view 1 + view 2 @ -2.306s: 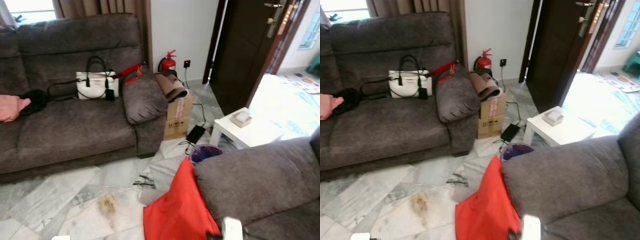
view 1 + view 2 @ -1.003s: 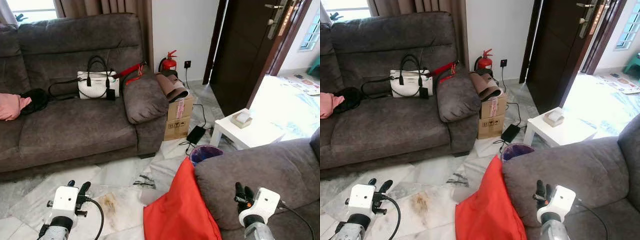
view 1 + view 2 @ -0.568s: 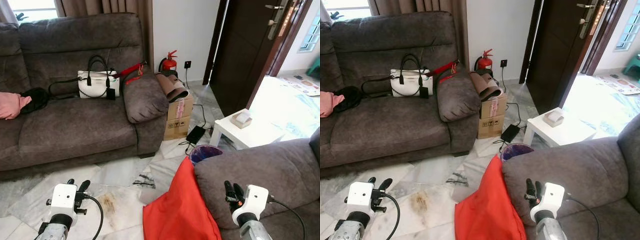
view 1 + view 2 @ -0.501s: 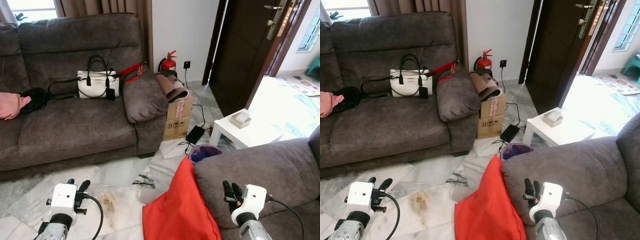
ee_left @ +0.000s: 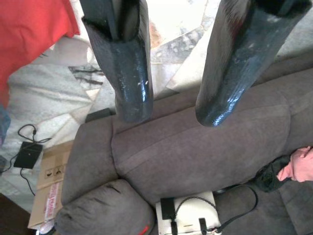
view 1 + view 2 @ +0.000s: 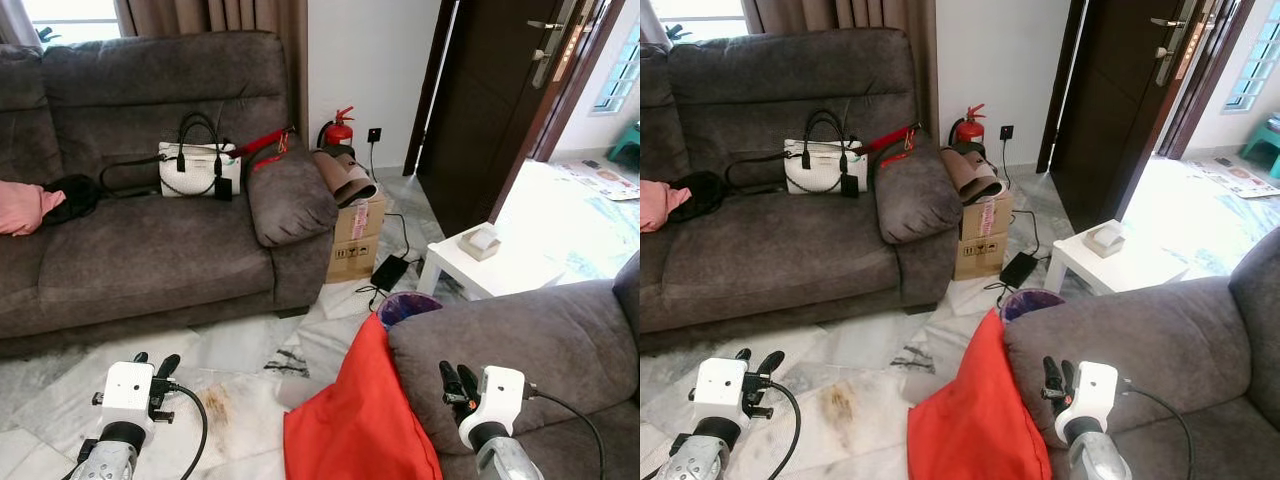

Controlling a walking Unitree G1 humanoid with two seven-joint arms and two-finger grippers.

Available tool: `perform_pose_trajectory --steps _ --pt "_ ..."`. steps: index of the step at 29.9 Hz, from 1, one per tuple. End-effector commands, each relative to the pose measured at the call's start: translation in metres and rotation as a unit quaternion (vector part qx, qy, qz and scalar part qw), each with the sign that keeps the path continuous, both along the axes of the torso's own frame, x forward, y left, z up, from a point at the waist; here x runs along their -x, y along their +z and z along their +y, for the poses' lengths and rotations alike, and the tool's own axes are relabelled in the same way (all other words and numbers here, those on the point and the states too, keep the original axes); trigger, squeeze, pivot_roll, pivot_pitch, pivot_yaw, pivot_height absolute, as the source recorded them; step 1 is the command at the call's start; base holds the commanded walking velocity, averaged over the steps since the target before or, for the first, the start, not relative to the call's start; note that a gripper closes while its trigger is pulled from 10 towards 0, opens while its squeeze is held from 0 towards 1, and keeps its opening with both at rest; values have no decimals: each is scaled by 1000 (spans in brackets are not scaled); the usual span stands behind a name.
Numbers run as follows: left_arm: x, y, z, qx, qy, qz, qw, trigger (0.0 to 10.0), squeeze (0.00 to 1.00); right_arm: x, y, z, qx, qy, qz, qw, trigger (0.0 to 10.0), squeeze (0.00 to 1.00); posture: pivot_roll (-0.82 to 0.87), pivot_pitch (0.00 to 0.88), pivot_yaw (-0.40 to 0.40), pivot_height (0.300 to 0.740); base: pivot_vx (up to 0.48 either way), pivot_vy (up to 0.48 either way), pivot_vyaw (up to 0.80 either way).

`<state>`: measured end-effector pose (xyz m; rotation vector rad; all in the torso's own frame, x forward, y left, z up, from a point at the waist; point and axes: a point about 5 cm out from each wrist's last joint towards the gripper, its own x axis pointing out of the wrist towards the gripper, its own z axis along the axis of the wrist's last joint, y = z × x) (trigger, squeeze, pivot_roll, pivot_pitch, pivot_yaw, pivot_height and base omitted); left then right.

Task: Move the pillow to the sofa from floor

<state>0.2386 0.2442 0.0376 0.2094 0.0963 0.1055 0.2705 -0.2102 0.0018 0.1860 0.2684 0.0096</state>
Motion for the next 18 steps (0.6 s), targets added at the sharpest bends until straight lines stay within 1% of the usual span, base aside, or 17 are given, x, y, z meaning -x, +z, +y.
perform_pose_trajectory --steps 1,2,3,18 --pt "0 2 -1 3 2 -1 1000 10000 0 -3 4 -2 3 0 -9 1000 10000 0 84 0 -24 685 0 0 0" --pt "0 2 -1 3 2 -1 1000 10000 0 -4 4 -2 1 1 -10 1000 10000 796 85 0 -24 685 0 0 0" --pt "0 2 -1 3 3 0 1000 10000 0 -4 5 -1 -1 4 -13 1000 10000 1000 85 0 -24 685 0 0 0" --pt "1 2 1 3 7 2 1000 10000 0 -3 4 3 -3 17 -11 1000 10000 1000 86 0 -28 685 0 0 0"
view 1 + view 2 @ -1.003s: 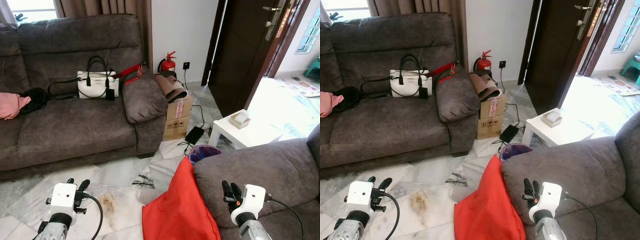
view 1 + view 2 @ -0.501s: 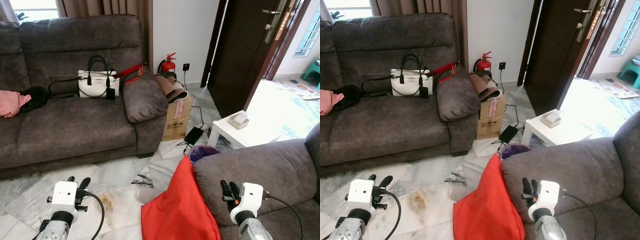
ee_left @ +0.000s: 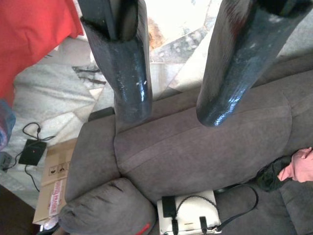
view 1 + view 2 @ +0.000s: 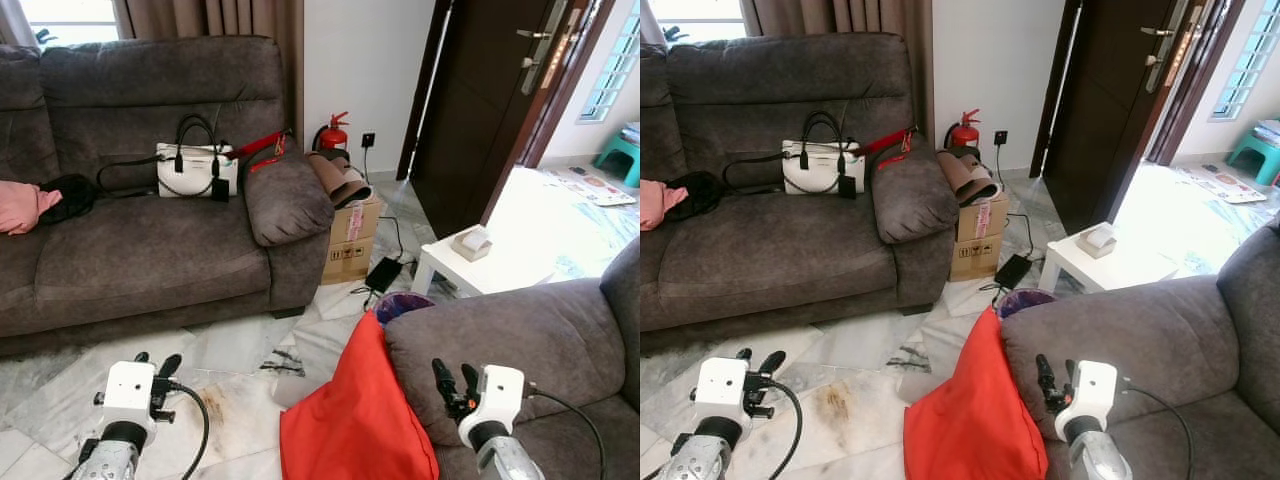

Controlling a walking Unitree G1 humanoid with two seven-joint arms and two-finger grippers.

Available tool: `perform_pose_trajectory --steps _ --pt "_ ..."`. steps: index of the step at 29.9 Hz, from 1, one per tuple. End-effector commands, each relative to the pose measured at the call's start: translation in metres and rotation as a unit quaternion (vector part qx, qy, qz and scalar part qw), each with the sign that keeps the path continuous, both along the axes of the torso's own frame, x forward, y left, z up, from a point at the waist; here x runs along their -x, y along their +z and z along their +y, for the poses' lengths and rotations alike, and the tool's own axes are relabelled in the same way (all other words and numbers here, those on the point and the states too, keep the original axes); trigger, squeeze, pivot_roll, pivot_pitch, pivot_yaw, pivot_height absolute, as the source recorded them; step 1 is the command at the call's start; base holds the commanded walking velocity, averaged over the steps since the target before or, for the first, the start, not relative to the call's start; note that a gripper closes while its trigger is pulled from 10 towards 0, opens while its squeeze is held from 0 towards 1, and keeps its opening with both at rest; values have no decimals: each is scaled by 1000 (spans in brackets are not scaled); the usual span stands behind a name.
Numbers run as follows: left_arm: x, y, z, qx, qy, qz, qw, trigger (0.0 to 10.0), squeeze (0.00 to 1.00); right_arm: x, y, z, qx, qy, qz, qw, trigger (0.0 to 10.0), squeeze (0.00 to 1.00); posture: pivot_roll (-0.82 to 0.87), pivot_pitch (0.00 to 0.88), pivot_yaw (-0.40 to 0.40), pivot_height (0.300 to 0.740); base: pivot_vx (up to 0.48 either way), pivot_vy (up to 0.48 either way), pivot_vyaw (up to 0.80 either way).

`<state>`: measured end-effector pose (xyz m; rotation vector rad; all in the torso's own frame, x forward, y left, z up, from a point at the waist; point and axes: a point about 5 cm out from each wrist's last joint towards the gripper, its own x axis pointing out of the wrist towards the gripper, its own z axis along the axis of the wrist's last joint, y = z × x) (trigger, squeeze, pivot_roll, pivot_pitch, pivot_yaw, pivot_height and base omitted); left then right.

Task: Move the pillow to the sofa from floor

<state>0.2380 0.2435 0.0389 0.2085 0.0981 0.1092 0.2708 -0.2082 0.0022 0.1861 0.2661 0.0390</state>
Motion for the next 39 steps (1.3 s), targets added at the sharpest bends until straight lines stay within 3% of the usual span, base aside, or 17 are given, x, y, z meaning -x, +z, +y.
perform_pose_trajectory --steps 1,2,3,6,7,12,13,16,17,18,34,39 --pt "0 1 1 3 5 1 1000 10000 0 -3 3 1 0 4 -7 1000 10000 1000 86 0 -28 685 0 0 0" --pt "0 1 1 3 5 1 1000 10000 0 -3 3 2 0 4 -7 1000 10000 1000 86 0 -28 685 0 0 0" --pt "0 1 1 3 5 2 1000 10000 0 -2 2 2 1 5 -5 1000 10000 800 86 0 -28 685 0 0 0" --pt "0 1 1 3 5 2 1000 10000 0 -2 2 2 2 5 -4 1000 10000 804 86 0 -28 685 0 0 0" --pt "0 0 1 3 5 2 1000 10000 0 -2 2 2 5 7 -2 1000 10000 0 86 0 -28 685 0 0 0" --pt "0 1 1 3 5 2 1000 10000 0 -2 1 3 0 7 -2 1000 10000 0 88 0 -29 685 0 0 0" --pt "0 1 1 3 5 2 1000 10000 0 -2 2 3 -4 7 -4 1000 10000 1000 88 0 -29 685 0 0 0" --pt "0 0 1 4 5 2 1000 10000 0 -3 2 4 0 8 -5 1000 10000 1000 88 0 -28 685 0 0 0" --pt "0 0 1 4 5 3 1000 10000 0 -3 2 4 5 7 -3 1000 10000 639 87 0 -27 685 0 0 0" --pt "0 0 1 4 4 3 1000 10000 0 -3 2 3 5 7 -3 1000 10000 0 86 0 -28 685 0 0 0" --pt "1 -2 -2 9 5 6 1000 10000 0 -3 1 2 8 9 1 1000 10000 0 88 0 -33 685 0 0 0" --pt "1 -2 -1 11 6 7 1000 10000 0 -3 -2 4 18 12 24 999 10000 0 88 0 -32 685 0 0 0"
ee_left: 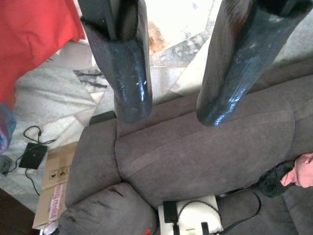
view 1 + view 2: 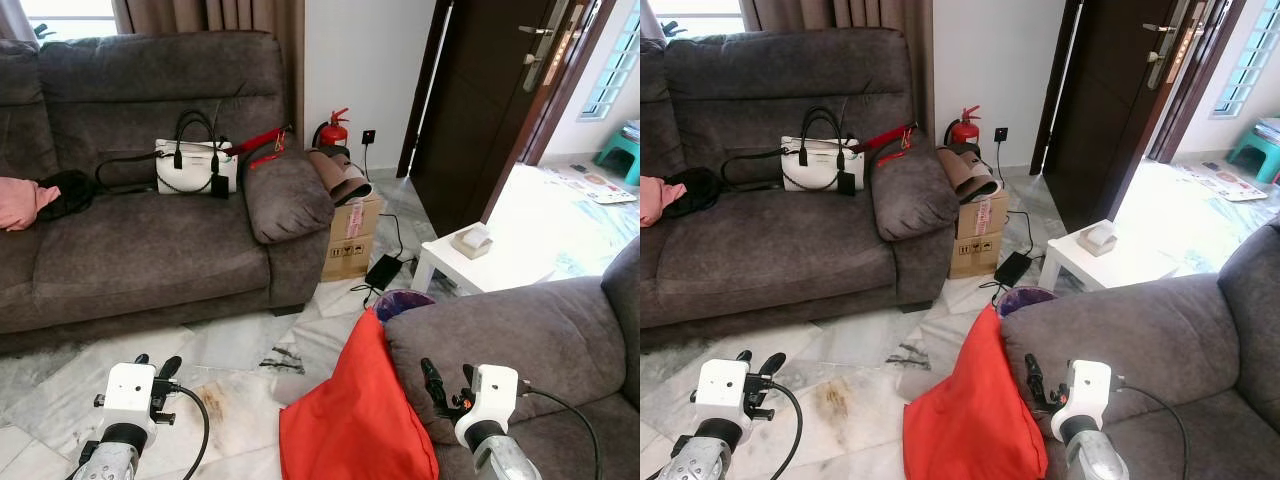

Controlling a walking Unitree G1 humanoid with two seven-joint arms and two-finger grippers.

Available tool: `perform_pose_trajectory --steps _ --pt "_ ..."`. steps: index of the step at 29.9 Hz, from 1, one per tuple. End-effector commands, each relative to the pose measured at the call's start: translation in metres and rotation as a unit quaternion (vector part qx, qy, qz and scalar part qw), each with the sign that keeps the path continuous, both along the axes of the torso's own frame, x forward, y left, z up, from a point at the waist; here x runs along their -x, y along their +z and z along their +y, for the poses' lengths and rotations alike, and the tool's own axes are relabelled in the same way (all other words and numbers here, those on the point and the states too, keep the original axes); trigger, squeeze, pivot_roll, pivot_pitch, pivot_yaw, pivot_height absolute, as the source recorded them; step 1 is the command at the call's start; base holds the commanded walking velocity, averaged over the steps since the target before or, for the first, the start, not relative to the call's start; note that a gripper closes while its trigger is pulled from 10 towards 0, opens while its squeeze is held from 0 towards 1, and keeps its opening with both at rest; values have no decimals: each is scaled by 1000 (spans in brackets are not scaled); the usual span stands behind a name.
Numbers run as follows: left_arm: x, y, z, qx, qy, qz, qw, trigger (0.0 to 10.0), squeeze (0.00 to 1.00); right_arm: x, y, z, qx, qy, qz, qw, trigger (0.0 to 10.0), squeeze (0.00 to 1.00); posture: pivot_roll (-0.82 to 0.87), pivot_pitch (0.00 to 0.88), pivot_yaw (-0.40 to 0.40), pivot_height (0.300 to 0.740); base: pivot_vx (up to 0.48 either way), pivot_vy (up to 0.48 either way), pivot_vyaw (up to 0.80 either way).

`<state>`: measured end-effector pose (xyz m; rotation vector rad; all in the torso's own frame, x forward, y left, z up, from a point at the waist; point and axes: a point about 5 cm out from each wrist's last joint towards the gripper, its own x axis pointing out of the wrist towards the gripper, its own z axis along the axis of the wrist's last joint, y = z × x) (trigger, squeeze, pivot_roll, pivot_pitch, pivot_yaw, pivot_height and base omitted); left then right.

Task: Move the pillow to the sofa from floor

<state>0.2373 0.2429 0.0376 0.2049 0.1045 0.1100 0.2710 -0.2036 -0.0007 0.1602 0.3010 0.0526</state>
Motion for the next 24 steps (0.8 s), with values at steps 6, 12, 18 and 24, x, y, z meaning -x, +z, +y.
perform_pose_trajectory --steps 6,12,18,24 --pt "0 -1 -1 10 6 4 1000 10000 0 -3 2 0 3 1 -1 1000 10000 0 88 0 -32 656 0 0 0" --pt "0 -1 -1 10 7 4 1000 10000 0 -2 2 -1 3 -2 -4 1000 10000 0 89 0 -32 656 0 0 0" --pt "1 -2 -1 10 8 5 1000 10000 0 -2 2 -1 3 0 -2 1000 10000 0 89 0 -34 656 0 0 0" --pt "2 -3 -1 11 9 7 1000 10000 0 -2 1 -1 4 3 -1 1000 10000 0 90 0 -36 656 0 0 0"
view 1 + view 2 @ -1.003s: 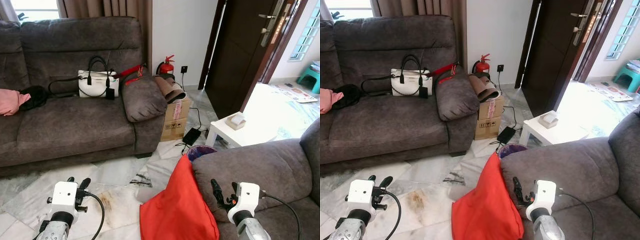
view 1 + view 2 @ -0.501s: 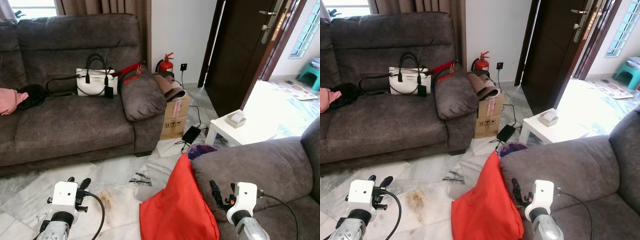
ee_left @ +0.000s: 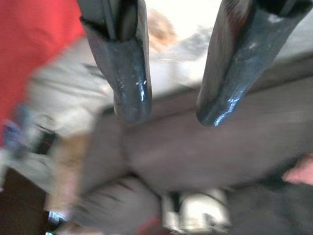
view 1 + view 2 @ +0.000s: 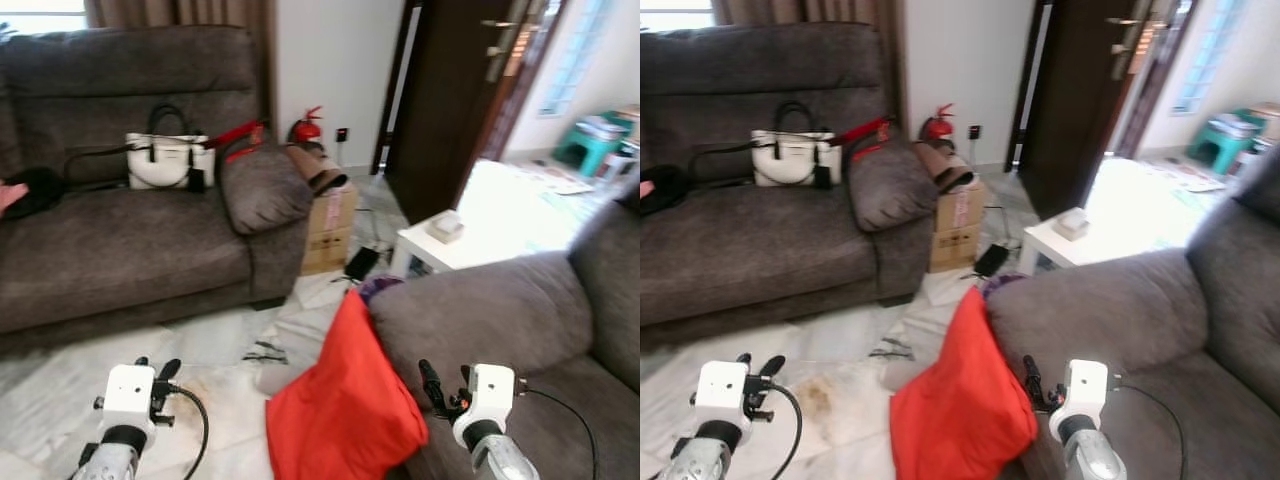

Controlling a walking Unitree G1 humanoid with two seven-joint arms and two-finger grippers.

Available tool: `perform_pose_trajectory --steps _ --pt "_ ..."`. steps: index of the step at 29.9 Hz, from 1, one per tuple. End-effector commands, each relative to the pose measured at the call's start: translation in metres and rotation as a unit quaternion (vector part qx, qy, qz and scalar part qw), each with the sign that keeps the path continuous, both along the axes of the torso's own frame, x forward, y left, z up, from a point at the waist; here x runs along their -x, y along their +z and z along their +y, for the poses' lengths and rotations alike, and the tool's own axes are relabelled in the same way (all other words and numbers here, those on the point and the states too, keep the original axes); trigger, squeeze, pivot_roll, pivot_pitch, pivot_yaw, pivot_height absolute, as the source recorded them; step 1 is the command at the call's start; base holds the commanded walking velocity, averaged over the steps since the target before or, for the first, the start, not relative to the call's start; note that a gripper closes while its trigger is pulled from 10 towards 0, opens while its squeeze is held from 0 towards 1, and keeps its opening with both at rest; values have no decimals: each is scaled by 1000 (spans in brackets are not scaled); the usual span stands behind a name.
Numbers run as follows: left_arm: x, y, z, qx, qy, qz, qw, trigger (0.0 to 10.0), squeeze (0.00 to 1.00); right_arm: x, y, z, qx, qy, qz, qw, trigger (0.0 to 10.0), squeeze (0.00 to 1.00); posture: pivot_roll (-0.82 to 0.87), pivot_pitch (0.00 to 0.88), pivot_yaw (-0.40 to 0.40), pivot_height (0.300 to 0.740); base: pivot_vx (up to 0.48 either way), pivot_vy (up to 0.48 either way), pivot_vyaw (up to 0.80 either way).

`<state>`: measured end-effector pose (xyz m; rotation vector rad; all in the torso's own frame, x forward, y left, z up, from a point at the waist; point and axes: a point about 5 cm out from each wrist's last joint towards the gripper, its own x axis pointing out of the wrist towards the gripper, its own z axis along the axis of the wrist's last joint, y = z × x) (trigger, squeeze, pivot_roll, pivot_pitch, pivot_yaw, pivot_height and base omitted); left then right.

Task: Move the pillow to the sofa from floor

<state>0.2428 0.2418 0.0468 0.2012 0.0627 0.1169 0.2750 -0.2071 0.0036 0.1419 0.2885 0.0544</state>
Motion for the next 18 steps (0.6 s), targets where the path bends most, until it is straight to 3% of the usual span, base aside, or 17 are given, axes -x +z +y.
perform_pose_trajectory --steps 1,18 --pt "8 -12 0 11 7 29 999 10000 0 3 -3 3 -4 2 6 1000 10000 0 90 0 -36 656 0 0 0" --pt "9 -13 1 12 11 32 999 10000 0 2 -6 4 0 0 26 1000 10000 0 94 0 -39 651 0 0 0"
